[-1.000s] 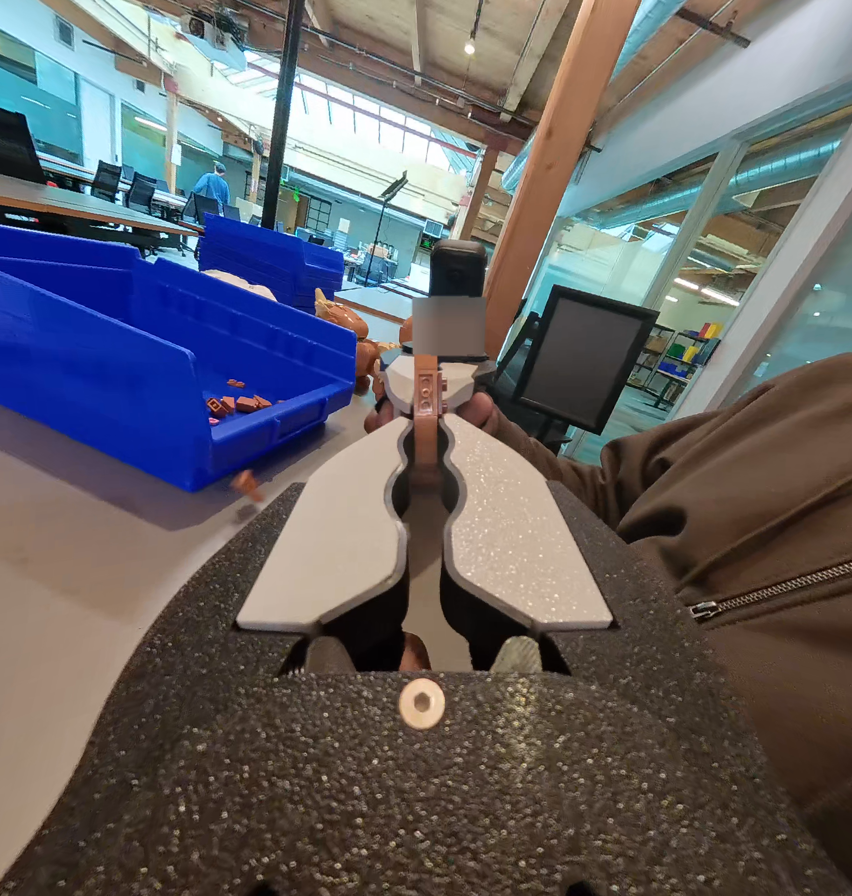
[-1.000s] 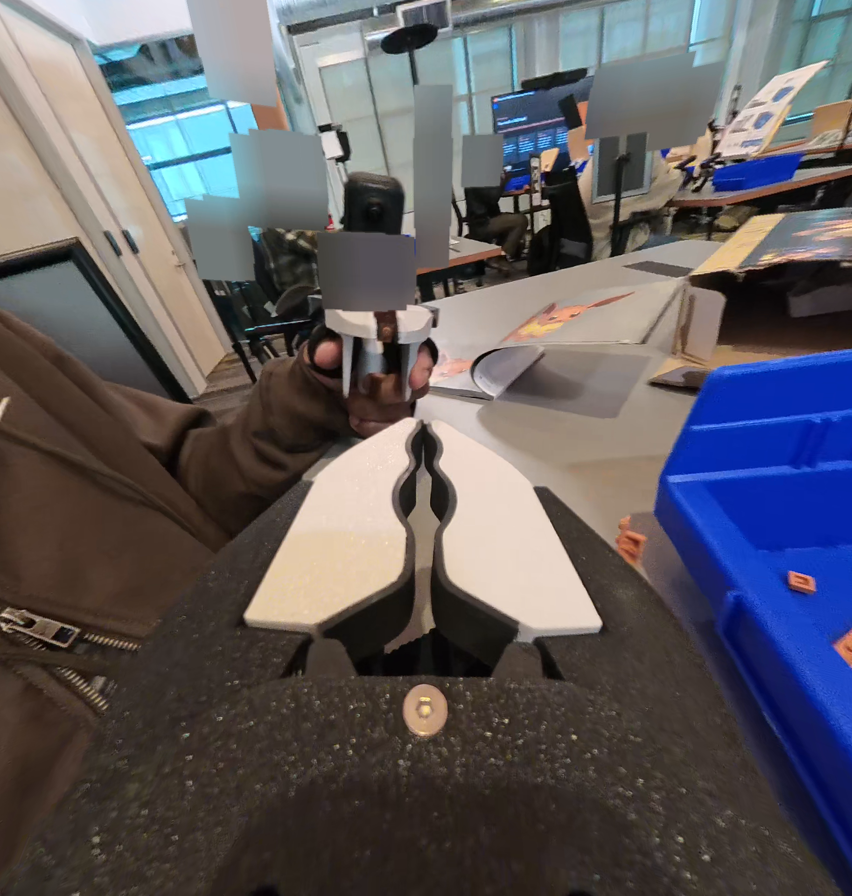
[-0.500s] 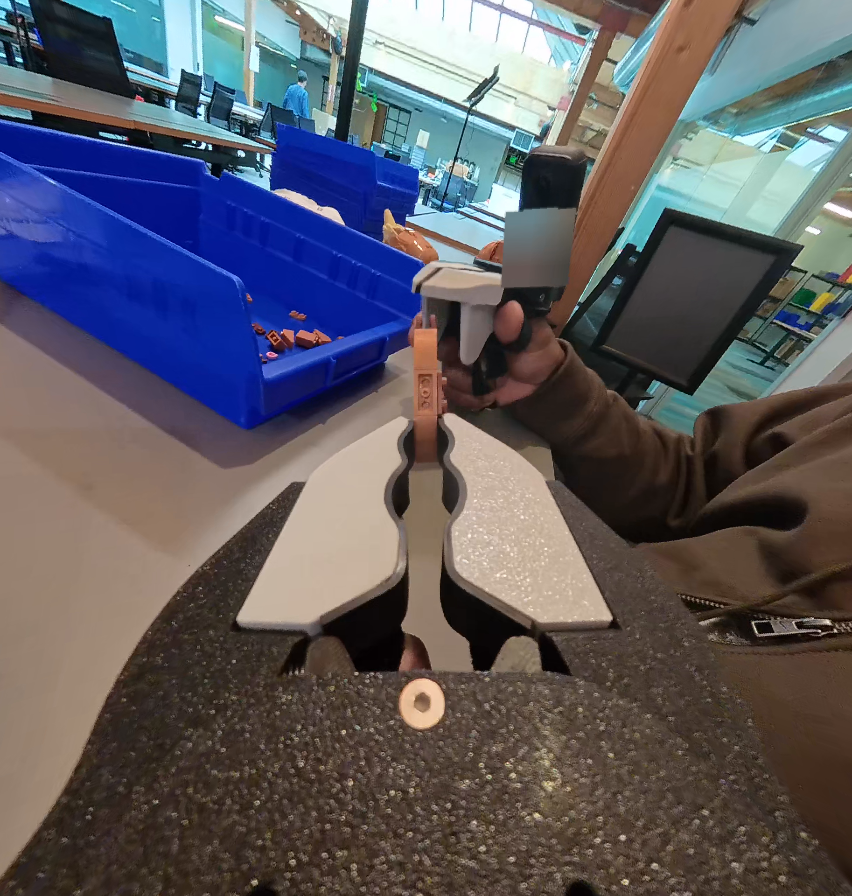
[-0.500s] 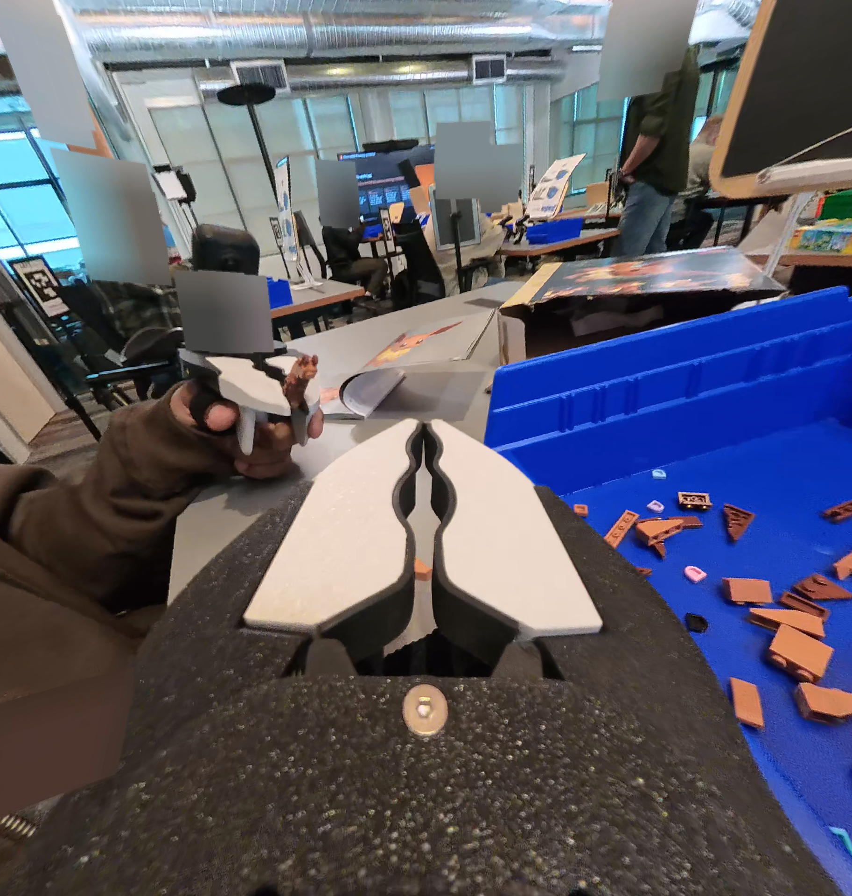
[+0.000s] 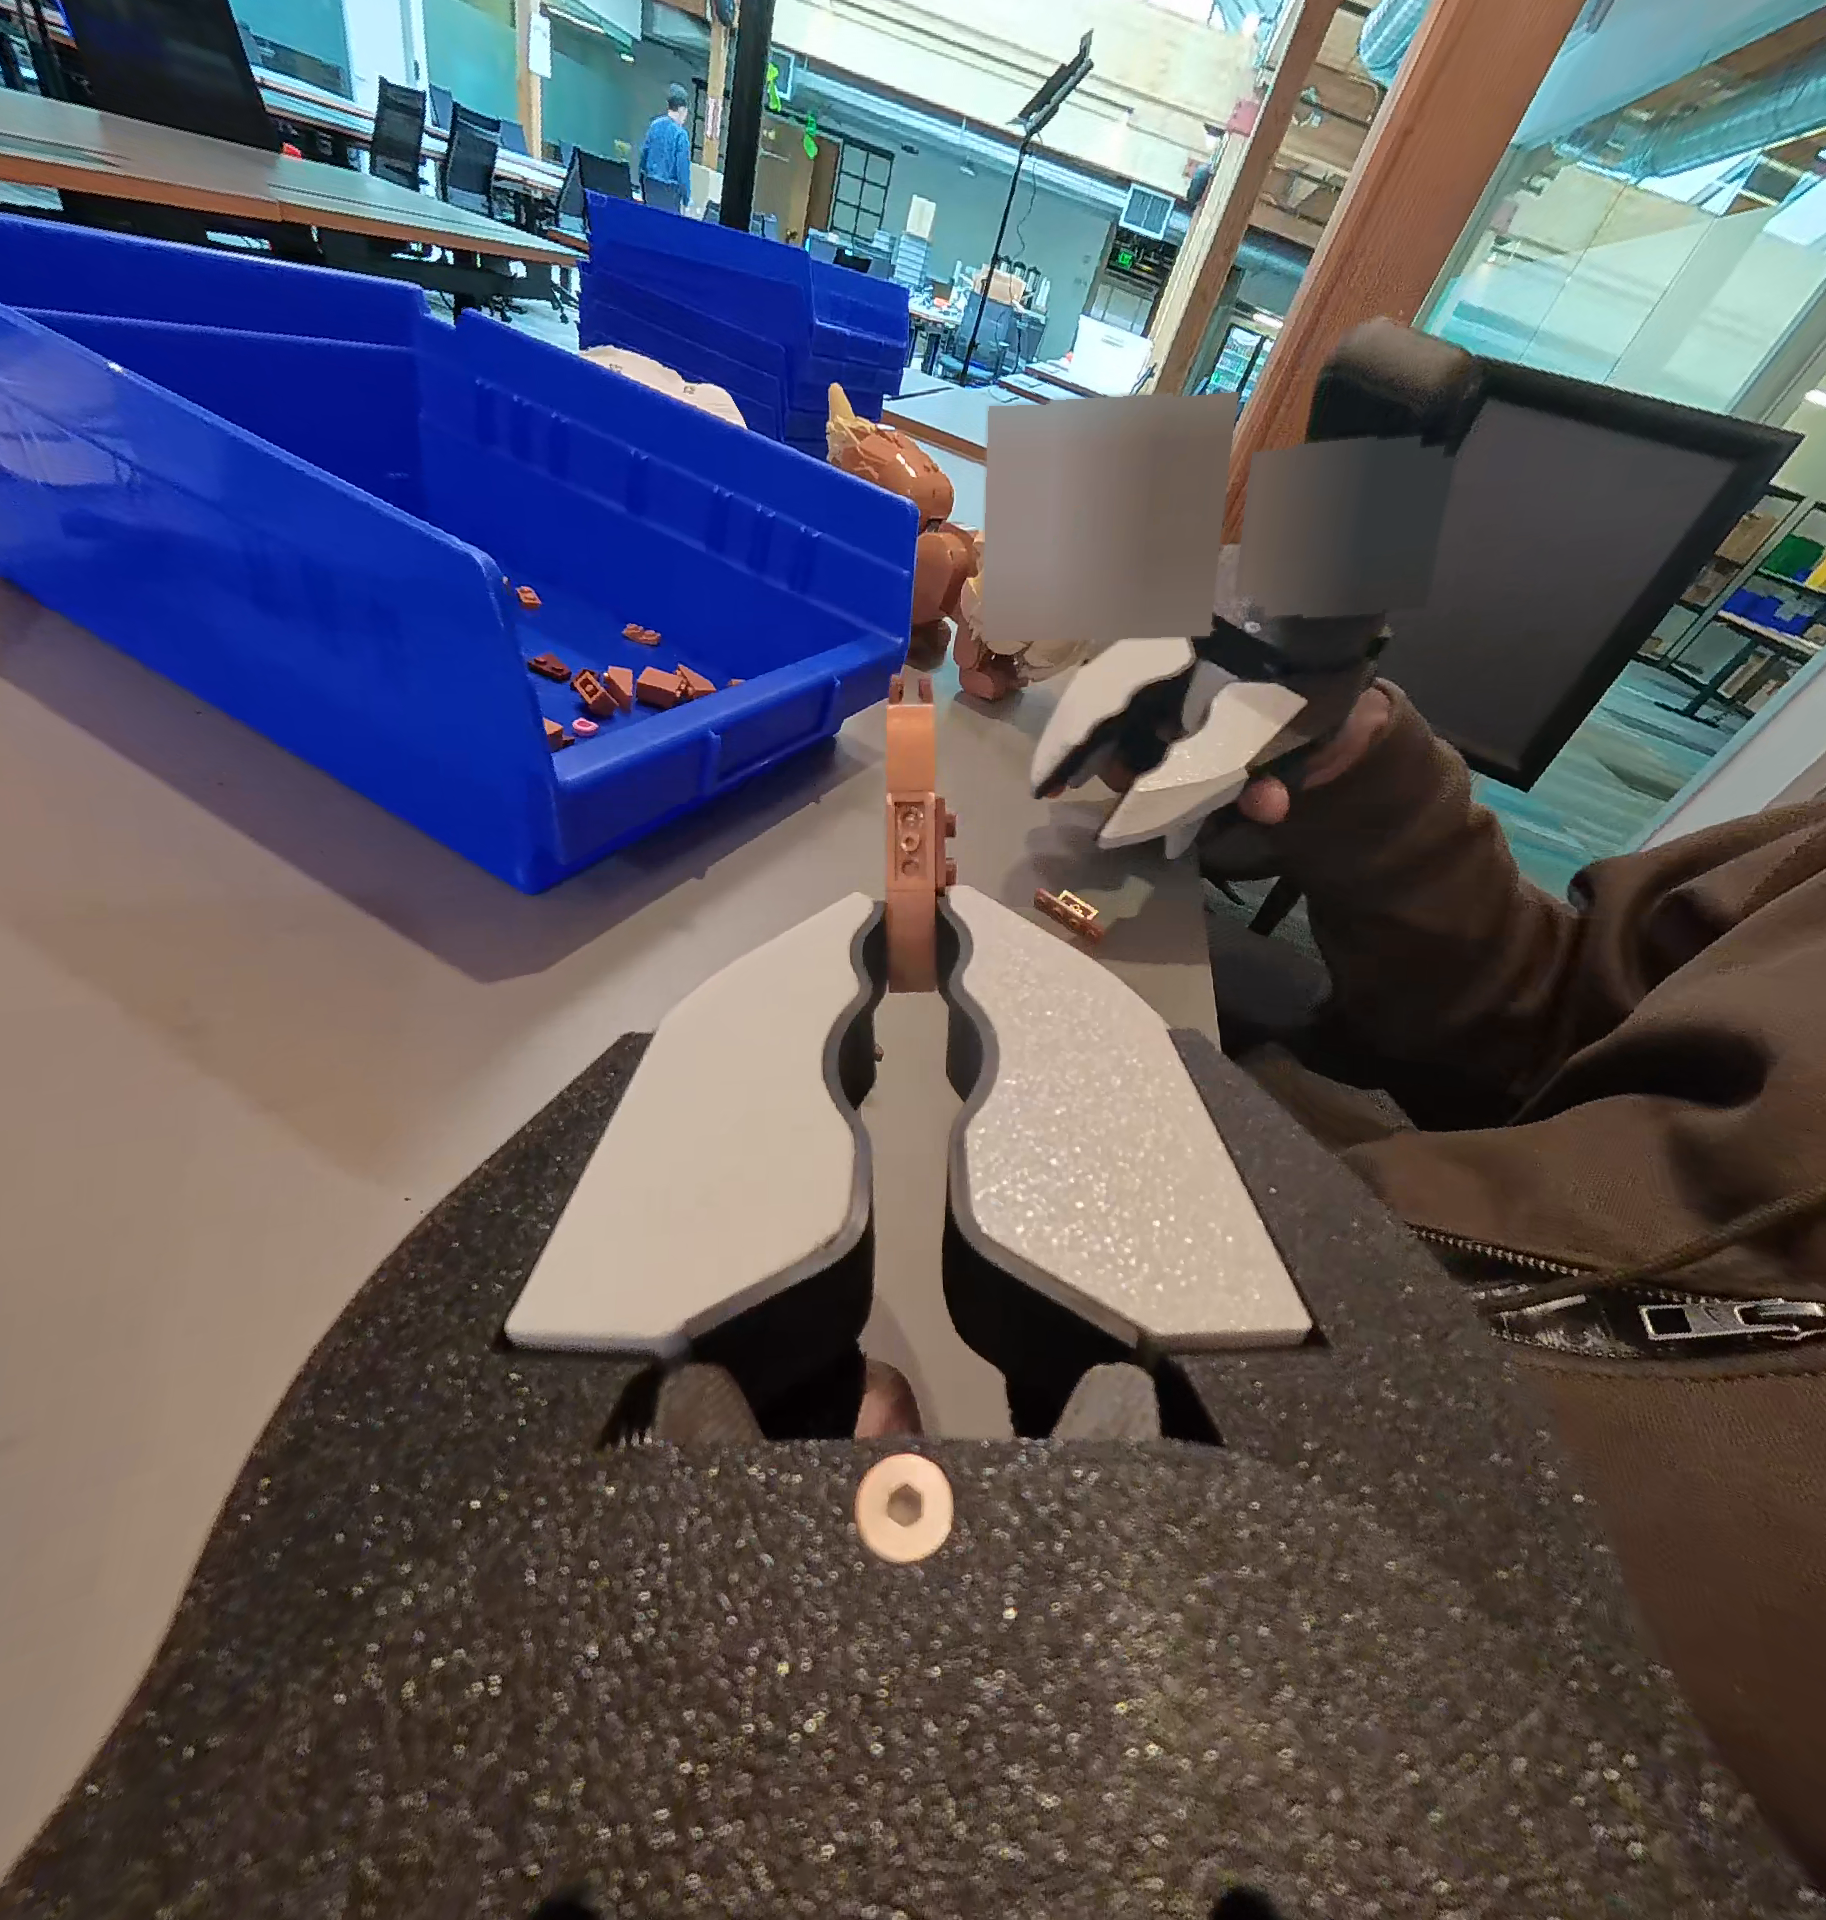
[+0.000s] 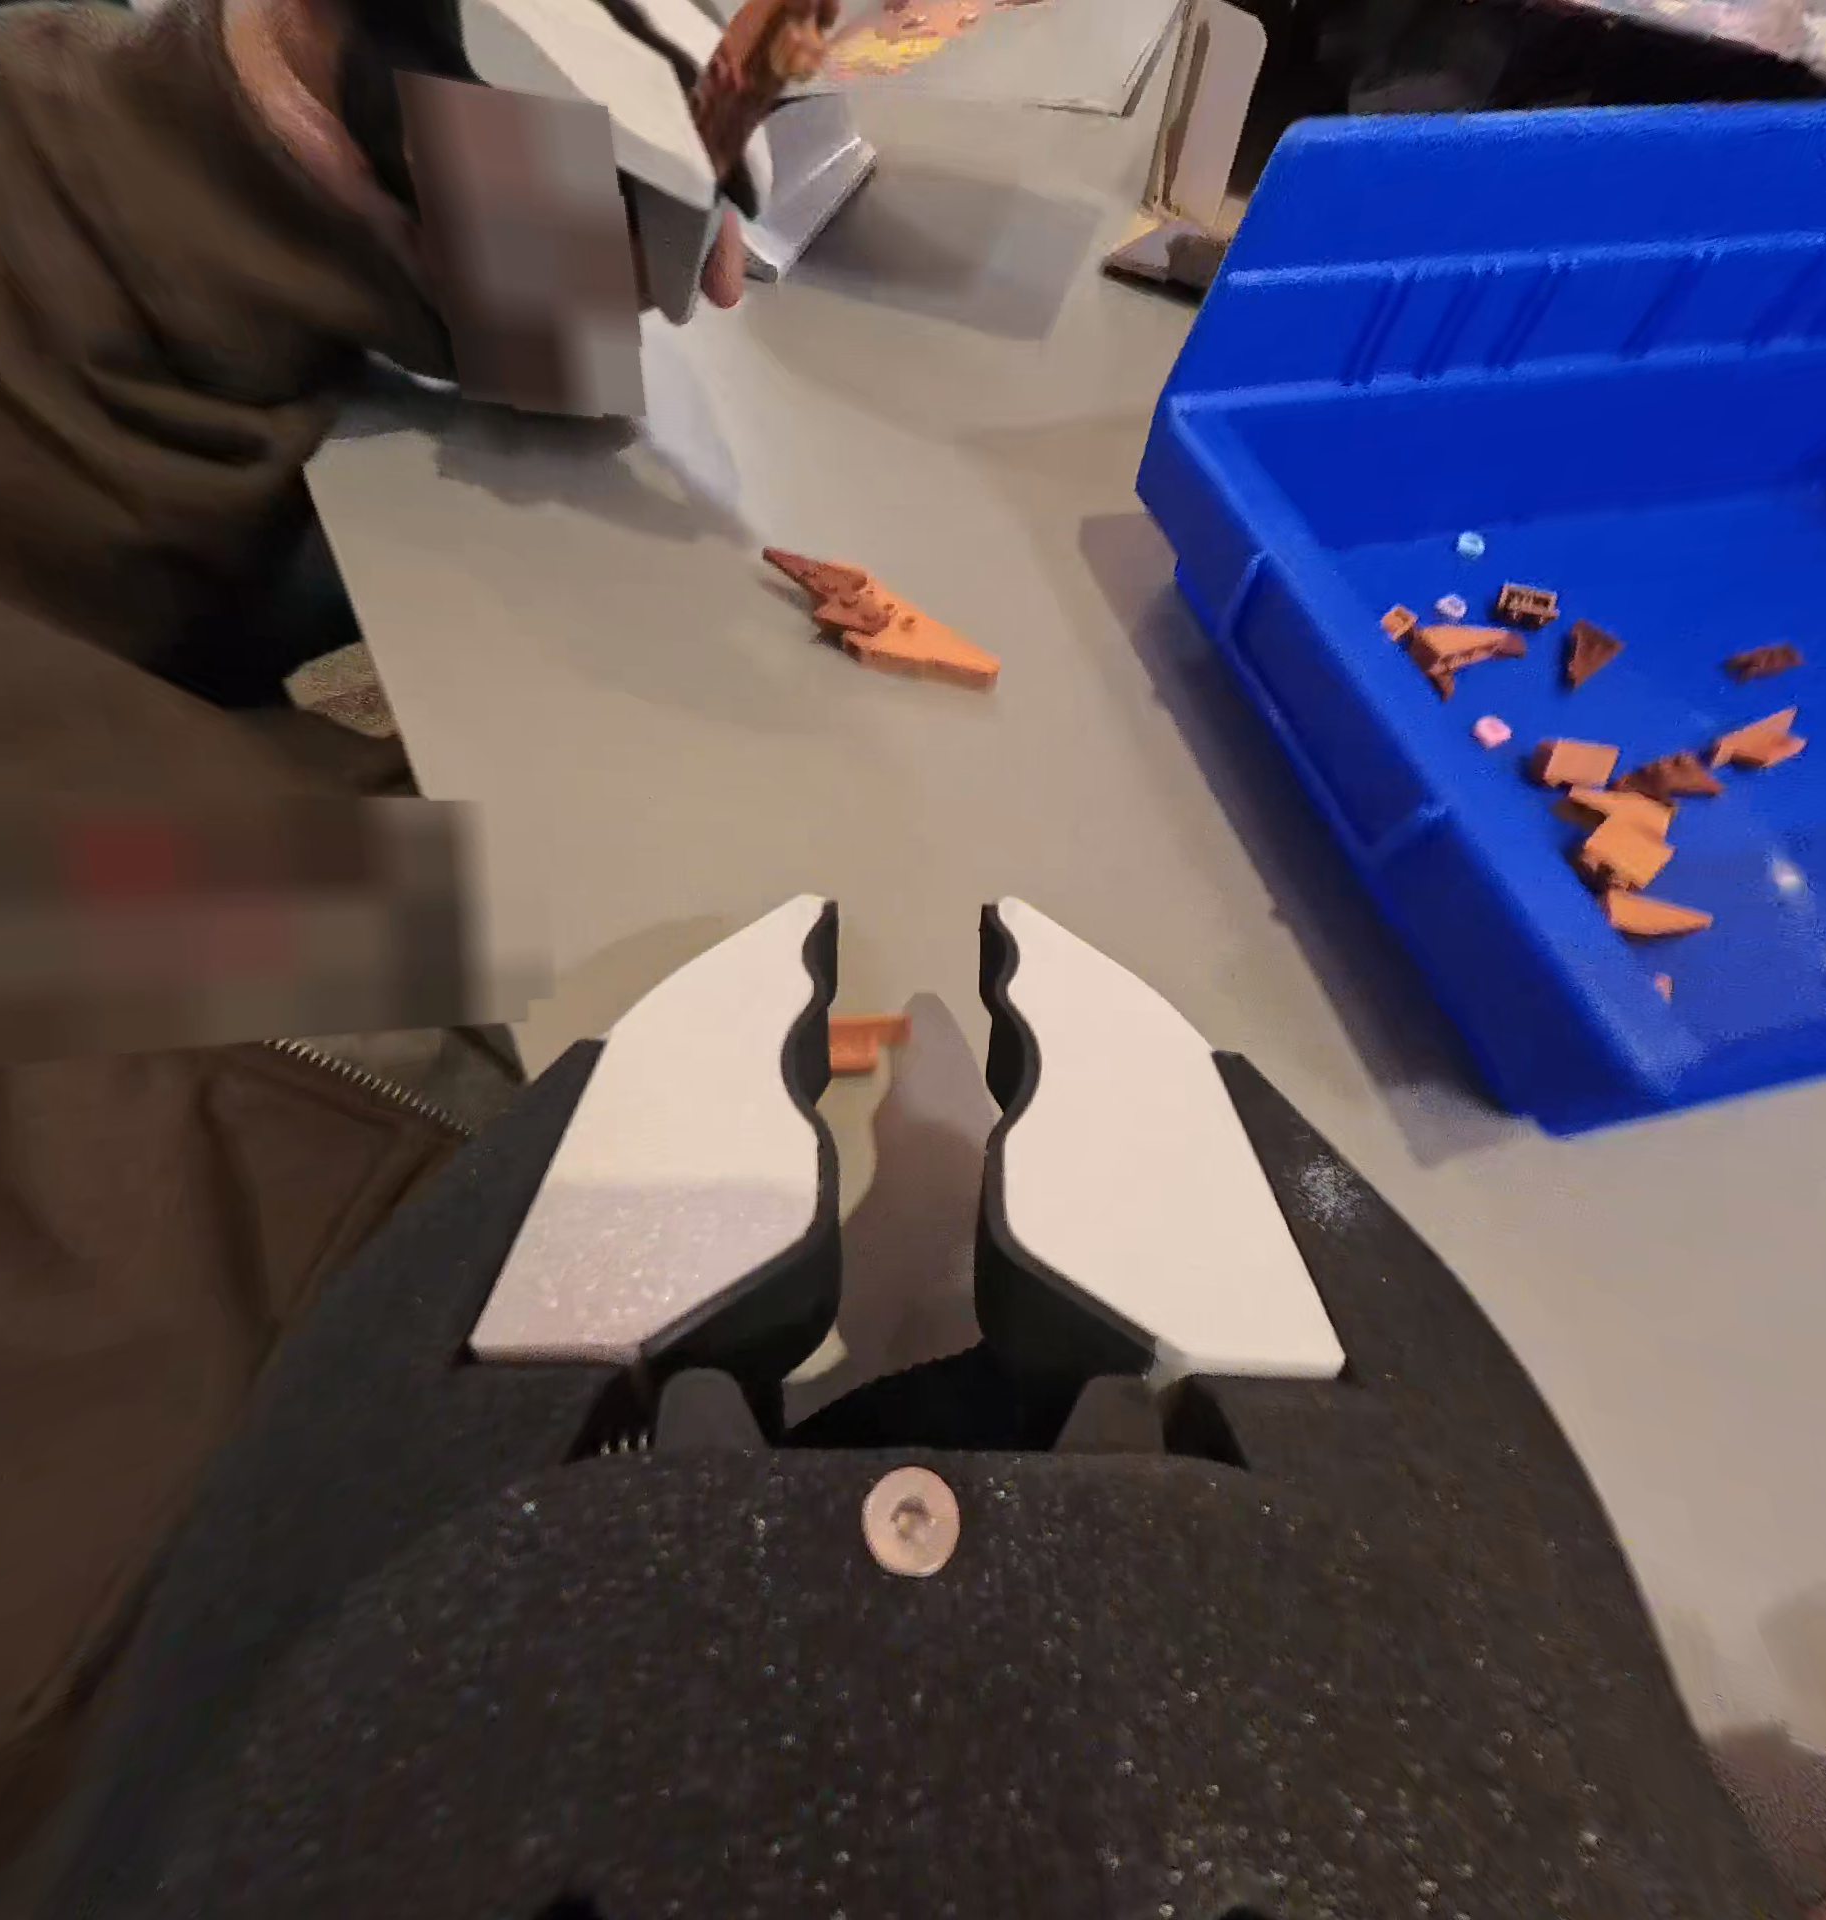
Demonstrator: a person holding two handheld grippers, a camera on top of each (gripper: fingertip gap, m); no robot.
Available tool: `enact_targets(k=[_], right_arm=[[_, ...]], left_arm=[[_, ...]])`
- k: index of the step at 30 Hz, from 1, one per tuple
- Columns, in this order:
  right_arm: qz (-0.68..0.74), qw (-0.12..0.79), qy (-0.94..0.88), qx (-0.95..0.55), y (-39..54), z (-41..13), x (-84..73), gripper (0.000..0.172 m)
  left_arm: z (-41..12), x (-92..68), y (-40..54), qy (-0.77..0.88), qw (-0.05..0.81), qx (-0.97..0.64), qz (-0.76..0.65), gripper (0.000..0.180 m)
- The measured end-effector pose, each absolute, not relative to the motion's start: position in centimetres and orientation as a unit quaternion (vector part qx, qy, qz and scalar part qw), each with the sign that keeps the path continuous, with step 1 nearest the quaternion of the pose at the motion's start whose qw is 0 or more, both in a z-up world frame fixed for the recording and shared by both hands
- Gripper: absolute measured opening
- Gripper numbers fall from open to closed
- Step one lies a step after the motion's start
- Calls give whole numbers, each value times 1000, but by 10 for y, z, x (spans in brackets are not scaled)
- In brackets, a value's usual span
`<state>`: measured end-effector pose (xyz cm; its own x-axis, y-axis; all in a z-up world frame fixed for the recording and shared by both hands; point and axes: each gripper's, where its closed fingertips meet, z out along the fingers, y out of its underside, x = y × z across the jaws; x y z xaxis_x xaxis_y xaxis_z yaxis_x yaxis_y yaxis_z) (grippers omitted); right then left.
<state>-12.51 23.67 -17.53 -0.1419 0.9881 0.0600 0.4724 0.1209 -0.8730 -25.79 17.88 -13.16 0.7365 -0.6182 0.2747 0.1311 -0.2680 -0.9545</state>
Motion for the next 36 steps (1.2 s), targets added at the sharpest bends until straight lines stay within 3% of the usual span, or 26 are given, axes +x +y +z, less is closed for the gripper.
enact_targets(k=[9,28,31,36], right_arm=[[314,260,-712,-571,218,-208,-105,28],[259,267,-715,-591,227,-215,-107,25],[243,272,-719,-592,228,-216,-110,16],[238,284,-715,-593,233,-214,-119,16]], left_arm=[[-134,-257,180,169,577,-733,-318,8],[-134,-256,180,171,577,-734,-314,8],[-134,-257,180,170,577,-734,-314,8],[-134,-257,180,170,578,-734,-314,8]])
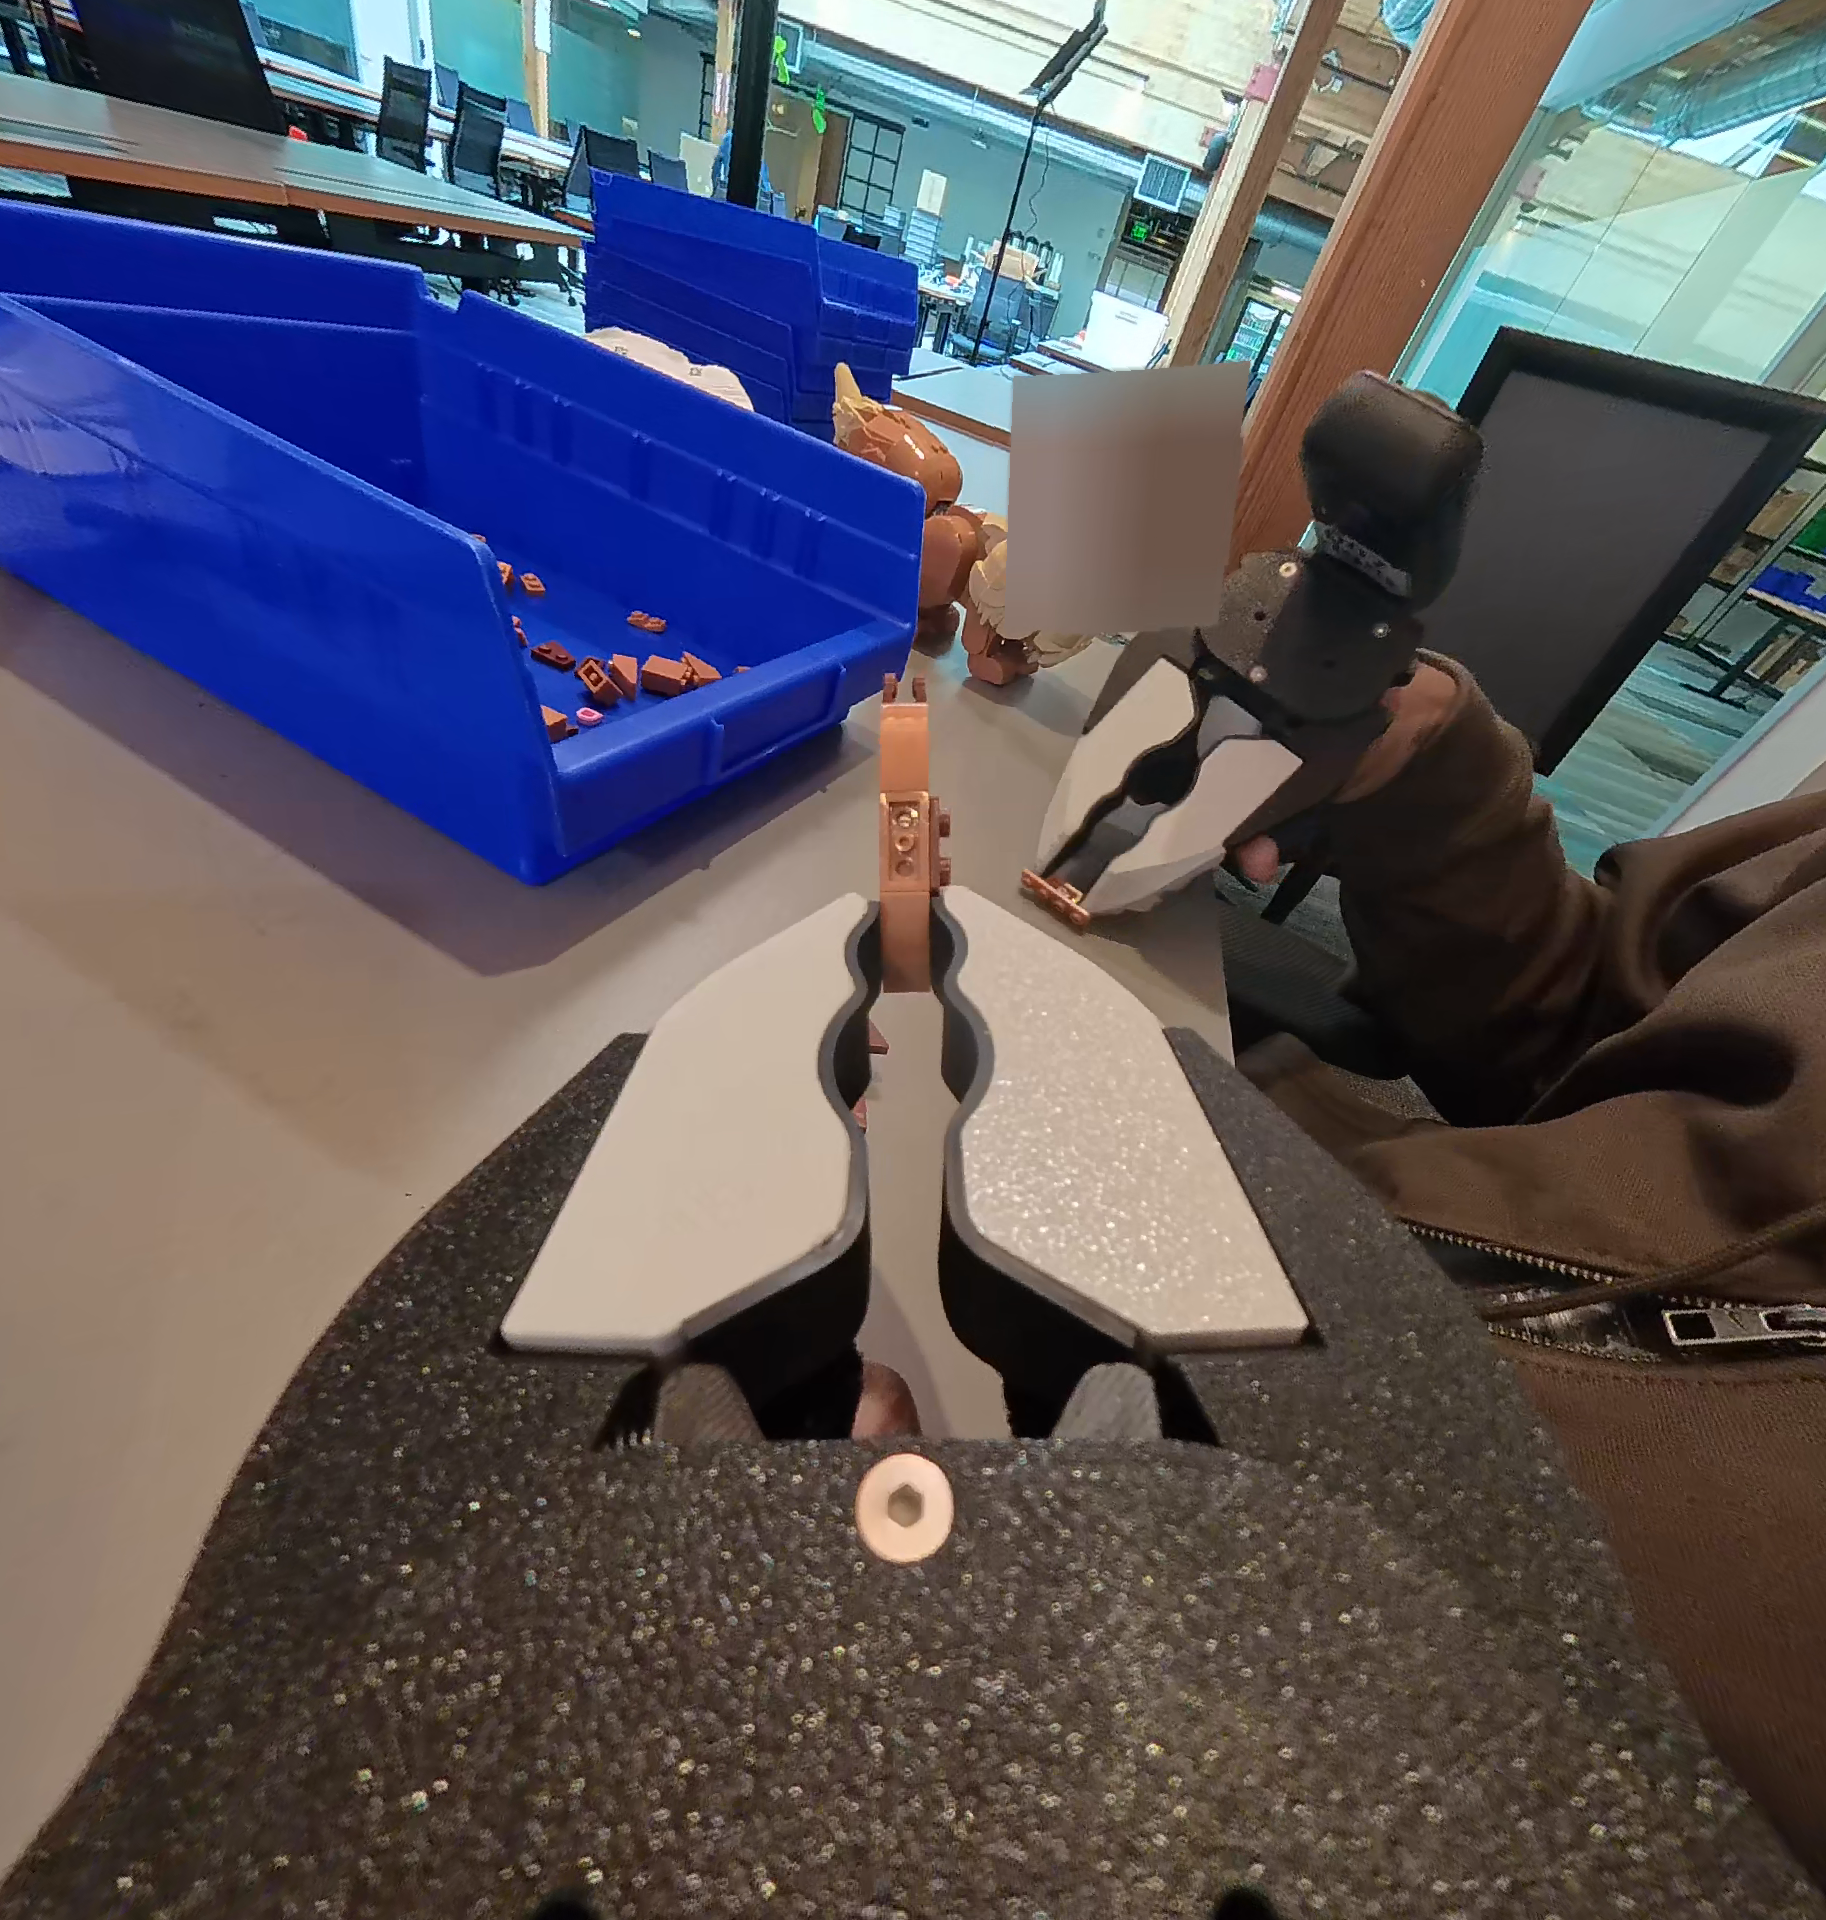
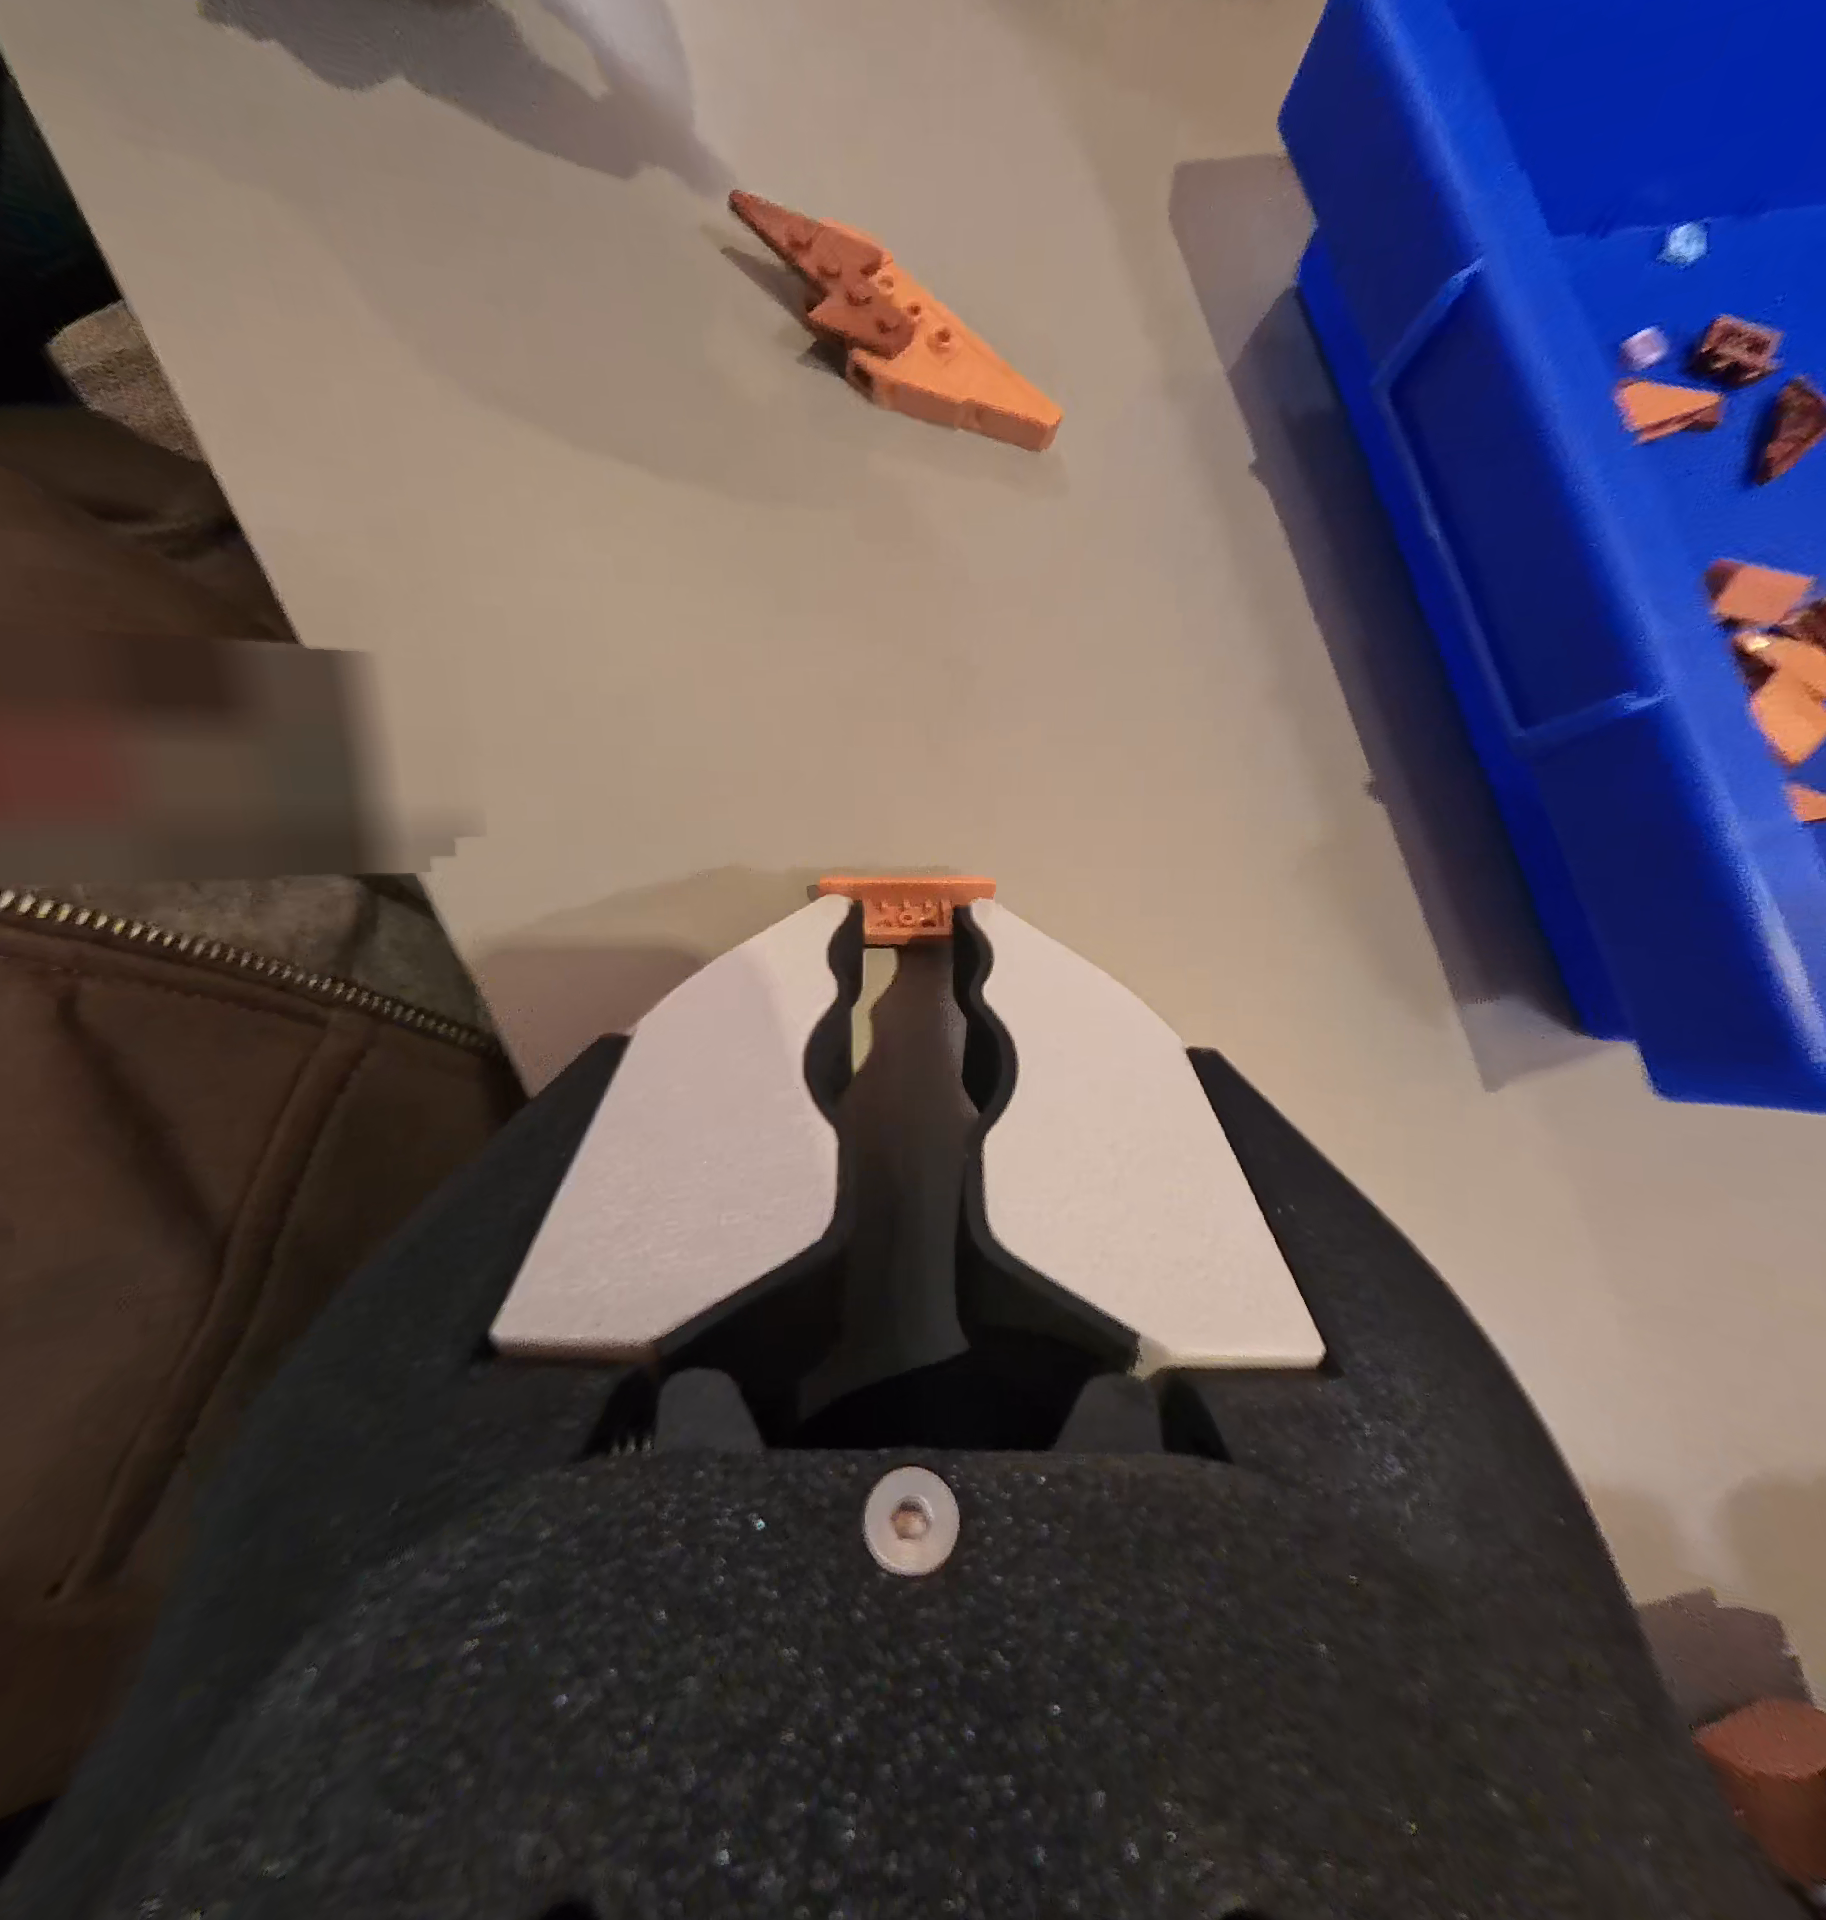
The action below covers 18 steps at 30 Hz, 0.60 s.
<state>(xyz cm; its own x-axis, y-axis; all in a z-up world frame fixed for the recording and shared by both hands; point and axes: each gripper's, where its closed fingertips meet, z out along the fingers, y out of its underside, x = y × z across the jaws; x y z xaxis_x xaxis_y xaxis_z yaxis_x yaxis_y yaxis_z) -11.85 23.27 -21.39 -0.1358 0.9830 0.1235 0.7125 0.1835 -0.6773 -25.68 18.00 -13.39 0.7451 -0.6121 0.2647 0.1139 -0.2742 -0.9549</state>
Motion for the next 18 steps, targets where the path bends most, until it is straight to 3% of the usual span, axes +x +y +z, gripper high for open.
enact_targets(k=[8,12,18], right_arm=[[230,469,-565,-639,333,-122,-173,16],[225,482,-504,-681,376,-122,-194,35],[184,589,-451,-644,367,-126,-190,33]], left_arm=[[-134,-252,182,173,577,-734,-313,8],[-134,-251,183,173,577,-734,-314,8],[-134,-250,183,174,576,-734,-315,8]])
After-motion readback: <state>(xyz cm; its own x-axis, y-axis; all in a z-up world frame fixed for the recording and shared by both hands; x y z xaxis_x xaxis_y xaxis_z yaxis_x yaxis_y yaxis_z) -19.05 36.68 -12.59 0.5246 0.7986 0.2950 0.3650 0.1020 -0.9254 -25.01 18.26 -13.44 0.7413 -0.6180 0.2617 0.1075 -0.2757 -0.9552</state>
